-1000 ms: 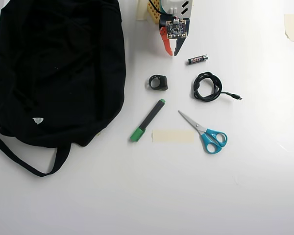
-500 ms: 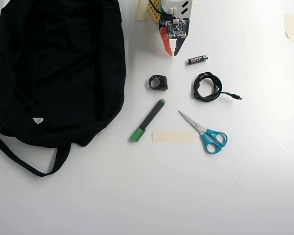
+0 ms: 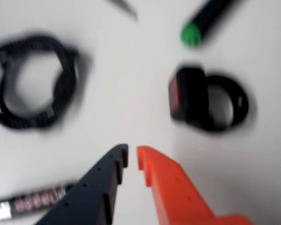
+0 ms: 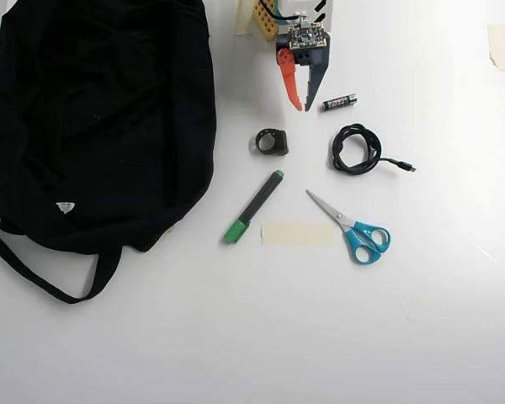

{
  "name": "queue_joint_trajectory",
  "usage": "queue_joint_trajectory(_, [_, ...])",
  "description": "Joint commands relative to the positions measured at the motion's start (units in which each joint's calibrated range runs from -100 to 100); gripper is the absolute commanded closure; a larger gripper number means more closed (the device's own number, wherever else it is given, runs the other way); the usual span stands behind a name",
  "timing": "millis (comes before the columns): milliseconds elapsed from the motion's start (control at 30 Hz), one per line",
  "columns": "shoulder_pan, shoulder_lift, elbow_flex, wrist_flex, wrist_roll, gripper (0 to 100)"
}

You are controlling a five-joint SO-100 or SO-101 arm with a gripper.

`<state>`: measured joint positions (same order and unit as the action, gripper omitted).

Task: Put the green marker into the black bag

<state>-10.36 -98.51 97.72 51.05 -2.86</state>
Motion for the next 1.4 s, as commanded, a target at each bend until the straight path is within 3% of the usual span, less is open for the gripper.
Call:
queue_joint_trajectory(0, [-1.0,2.0,-0.4,-8.0,0.1,97])
queue_joint_trajectory(233, [-1.1,12.8,-8.6,-16.0,0.1,97])
queue_joint_trajectory(700, [-0.9,29.9,-25.1,-16.6,0.2,97])
queue_joint_trajectory(1167, [-0.4,42.1,-30.0,-33.6,0.1,97])
queue_joint_trajectory(1367, [-1.0,46.0,-34.2,-35.7,0.1,97])
